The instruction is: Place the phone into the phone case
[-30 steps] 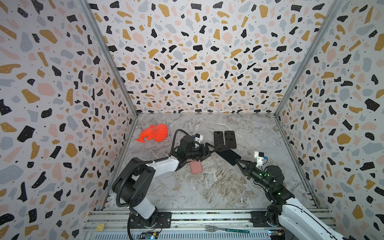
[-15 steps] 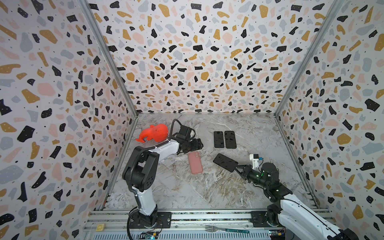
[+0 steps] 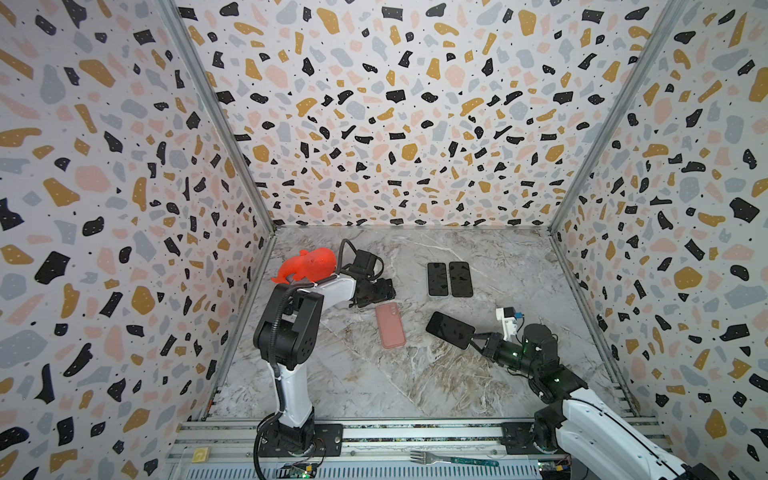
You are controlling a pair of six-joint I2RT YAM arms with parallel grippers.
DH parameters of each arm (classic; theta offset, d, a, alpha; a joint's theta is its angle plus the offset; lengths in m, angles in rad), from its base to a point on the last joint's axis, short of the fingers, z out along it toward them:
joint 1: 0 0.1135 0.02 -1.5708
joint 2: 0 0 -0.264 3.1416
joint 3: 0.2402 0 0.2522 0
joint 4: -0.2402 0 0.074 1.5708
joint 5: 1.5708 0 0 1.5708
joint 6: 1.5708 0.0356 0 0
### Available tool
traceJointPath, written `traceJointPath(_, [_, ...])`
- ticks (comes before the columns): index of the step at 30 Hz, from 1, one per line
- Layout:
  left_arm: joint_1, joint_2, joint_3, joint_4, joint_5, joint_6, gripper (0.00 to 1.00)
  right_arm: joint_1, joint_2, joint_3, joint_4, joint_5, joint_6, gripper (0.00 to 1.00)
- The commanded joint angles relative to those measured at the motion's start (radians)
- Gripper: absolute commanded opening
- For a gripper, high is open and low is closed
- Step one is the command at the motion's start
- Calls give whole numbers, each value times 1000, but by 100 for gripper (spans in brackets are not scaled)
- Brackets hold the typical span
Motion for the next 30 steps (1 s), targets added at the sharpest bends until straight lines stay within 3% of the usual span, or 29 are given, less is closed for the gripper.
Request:
traceJointPath(1, [1, 24, 19, 16, 14, 4, 86, -2, -26, 53, 22, -30, -40, 0])
traceJointPath(8, [-14, 15, 0, 38, 37, -1, 86, -2, -26, 49, 18, -38, -49, 0])
traceJointPath(30, [-78, -201, -403, 149, 93, -48, 82, -2, -30, 35, -21, -37, -78, 0])
